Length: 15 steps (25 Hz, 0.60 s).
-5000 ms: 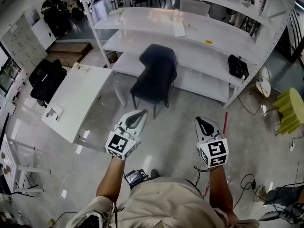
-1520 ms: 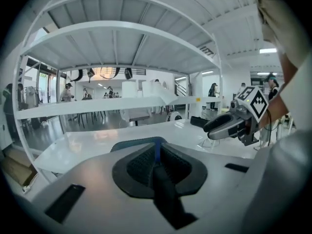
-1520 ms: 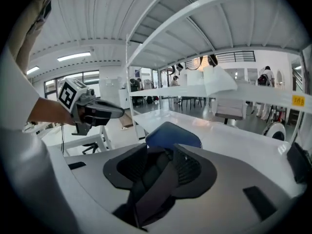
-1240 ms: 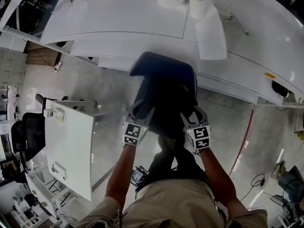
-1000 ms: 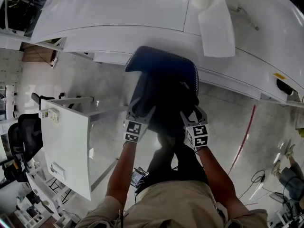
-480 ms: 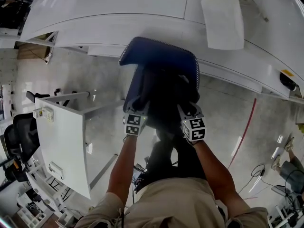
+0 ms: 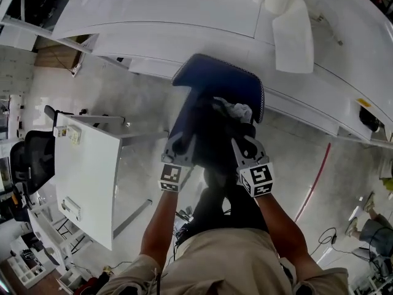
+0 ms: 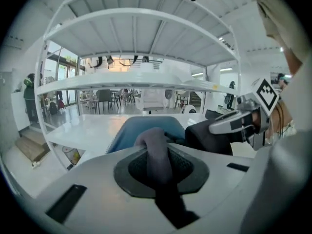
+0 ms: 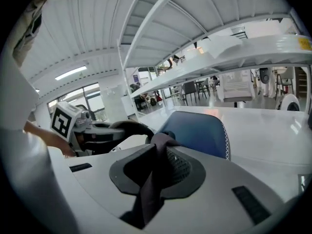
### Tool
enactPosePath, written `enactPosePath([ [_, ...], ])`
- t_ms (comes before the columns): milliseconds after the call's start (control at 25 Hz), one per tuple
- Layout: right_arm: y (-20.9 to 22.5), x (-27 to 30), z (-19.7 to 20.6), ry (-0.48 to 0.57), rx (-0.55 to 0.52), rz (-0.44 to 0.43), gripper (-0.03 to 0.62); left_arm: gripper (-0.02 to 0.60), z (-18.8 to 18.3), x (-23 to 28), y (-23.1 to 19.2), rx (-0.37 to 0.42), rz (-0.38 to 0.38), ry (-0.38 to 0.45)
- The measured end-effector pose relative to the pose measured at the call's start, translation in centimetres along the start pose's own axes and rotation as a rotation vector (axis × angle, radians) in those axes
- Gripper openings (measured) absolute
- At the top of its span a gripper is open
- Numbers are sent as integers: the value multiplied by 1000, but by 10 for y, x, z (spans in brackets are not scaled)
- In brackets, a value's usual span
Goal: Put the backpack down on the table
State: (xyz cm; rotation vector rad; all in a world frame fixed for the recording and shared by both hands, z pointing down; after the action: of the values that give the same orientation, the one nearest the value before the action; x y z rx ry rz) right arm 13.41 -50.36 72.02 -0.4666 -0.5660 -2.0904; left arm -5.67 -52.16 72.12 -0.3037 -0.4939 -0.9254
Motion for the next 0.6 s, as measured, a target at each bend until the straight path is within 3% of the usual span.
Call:
enactPosePath([
  [120, -43, -19, -13, -8, -53, -79, 63, 52, -26, -46, 0, 11, -63, 53],
  [360, -118, -47, -53, 14, -157, -209, 64, 49, -36, -155, -6, -65, -218, 83],
  [600, -167, -70, -138, 142, -324, -258, 64, 49, -71, -250, -4, -96, -334, 219],
])
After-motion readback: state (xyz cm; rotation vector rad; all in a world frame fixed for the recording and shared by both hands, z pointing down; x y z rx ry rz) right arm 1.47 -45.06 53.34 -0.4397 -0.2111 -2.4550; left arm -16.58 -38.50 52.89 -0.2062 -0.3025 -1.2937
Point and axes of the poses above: the fingertips, and each gripper's own axes: x forward along the fingers, y to its right, z out of its underside, the point moved 5 cm from there along -x, backward along the fingers, and after that the axes turned 6 degrees about -y, right-handed, at the moved point
